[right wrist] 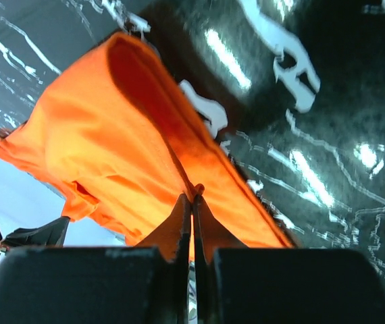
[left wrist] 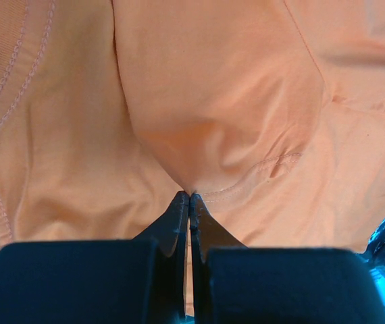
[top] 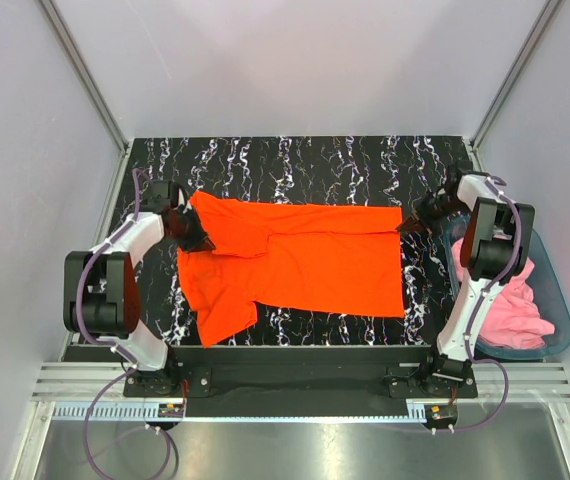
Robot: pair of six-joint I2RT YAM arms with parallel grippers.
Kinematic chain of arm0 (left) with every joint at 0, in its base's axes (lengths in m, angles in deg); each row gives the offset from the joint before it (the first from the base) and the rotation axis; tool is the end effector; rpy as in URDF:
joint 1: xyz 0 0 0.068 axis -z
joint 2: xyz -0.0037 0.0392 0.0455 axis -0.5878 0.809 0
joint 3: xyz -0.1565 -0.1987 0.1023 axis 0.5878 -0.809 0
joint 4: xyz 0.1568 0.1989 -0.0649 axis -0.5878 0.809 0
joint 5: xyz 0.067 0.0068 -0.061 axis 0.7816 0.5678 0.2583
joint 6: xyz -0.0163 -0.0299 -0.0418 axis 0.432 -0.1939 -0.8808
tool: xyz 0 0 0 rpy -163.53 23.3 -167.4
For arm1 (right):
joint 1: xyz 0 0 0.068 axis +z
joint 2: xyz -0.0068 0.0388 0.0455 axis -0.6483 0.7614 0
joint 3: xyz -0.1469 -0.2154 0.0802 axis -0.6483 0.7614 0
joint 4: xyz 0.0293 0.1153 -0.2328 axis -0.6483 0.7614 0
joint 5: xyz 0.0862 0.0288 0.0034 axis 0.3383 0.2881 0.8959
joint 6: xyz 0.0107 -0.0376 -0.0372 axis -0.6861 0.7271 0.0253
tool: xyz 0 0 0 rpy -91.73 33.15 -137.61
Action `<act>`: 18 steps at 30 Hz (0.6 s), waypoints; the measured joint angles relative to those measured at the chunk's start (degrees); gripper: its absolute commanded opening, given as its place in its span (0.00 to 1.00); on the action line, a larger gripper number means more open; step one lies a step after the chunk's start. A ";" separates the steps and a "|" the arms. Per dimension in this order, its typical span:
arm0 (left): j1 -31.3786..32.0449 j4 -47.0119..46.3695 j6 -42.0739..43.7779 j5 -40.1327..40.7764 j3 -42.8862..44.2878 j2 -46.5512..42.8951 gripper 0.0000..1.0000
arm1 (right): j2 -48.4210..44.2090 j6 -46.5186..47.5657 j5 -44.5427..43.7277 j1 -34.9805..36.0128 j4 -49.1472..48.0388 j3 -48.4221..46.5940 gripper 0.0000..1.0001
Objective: Fold and stack the t-shirts
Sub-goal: Fold the tshirt
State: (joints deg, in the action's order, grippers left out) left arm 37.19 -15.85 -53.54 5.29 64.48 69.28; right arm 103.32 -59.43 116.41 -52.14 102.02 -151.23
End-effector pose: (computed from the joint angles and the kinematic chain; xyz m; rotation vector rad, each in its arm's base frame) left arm 0.3140 -0.0181 0.1956 -0.5759 2.6699 -0.6085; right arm 0.4061 -0.0663 0.1522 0.9639 2.7887 0.8093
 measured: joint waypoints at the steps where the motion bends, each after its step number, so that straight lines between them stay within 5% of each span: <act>1: 0.00 0.17 0.04 0.15 0.07 -0.11 0.00 | -0.33 0.00 0.02 0.00 0.44 0.00 0.00; 18: -2.75 3.78 0.15 0.09 0.20 -4.85 0.00 | -0.90 2.75 0.15 0.00 4.72 -0.87 0.00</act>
State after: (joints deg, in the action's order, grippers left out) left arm 34.44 -12.07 -53.39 5.38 64.67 64.43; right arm 102.42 -56.67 116.57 -52.14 106.74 -152.11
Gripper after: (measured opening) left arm 0.012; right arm 0.018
